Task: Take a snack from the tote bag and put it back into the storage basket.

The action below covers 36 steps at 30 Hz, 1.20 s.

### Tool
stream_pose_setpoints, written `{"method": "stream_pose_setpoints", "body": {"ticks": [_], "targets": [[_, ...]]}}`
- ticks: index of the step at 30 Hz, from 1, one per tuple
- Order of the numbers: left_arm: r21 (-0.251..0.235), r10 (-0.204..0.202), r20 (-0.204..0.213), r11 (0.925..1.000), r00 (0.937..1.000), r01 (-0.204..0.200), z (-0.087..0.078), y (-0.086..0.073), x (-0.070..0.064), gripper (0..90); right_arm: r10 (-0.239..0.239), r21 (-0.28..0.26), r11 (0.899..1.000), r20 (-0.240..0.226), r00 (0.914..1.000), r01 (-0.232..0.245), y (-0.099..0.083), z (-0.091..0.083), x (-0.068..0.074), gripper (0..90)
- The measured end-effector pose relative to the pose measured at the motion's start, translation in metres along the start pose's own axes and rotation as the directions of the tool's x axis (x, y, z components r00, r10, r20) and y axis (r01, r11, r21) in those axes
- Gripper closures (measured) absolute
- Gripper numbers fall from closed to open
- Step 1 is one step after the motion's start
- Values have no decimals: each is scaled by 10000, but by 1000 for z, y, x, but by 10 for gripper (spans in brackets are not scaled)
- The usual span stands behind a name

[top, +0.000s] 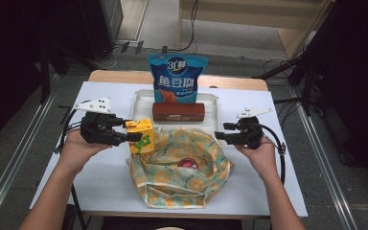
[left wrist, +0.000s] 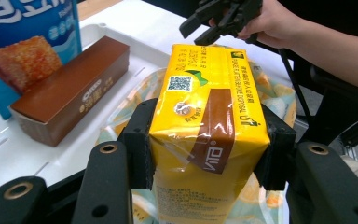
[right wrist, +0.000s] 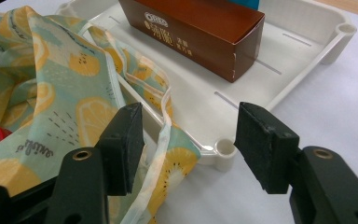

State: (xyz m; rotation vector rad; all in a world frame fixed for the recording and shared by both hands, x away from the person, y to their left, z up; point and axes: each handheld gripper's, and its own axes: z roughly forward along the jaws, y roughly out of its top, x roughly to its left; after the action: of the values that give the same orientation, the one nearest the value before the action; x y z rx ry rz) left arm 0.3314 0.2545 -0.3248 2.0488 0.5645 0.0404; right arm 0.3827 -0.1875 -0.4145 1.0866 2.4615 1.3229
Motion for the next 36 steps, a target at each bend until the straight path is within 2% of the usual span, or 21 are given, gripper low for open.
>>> {"method": "stream_pose_setpoints", "body": {"ticks": [9, 17, 24, 29, 36], "targets": [[-102, -212, -310, 9997, 9993, 209, -9, -2, 8, 504, -27, 9, 10000, 3, 10000, 27, 0, 1, 0, 424], [-192, -381, -733, 9991, 9966, 368, -15, -3, 20, 505, -56, 38, 10000, 7, 10000, 56, 0, 2, 2, 424], [-182, -381, -1102, 9992, 9932, 363, -17, 2, 31, 506, -71, 40, 10000, -31, 10000, 71, 0, 2, 2, 424], [-331, -372, -1110, 9989, 9931, 337, -20, 9, 36, 506, -8, 4, 10000, -25, 10000, 8, 0, 1, 2, 424], [-466, -362, -1325, 9985, 9905, 302, -20, 17, 47, 507, -18, -63, 10000, -14, 10000, 18, 0, 0, 2, 424]]}}
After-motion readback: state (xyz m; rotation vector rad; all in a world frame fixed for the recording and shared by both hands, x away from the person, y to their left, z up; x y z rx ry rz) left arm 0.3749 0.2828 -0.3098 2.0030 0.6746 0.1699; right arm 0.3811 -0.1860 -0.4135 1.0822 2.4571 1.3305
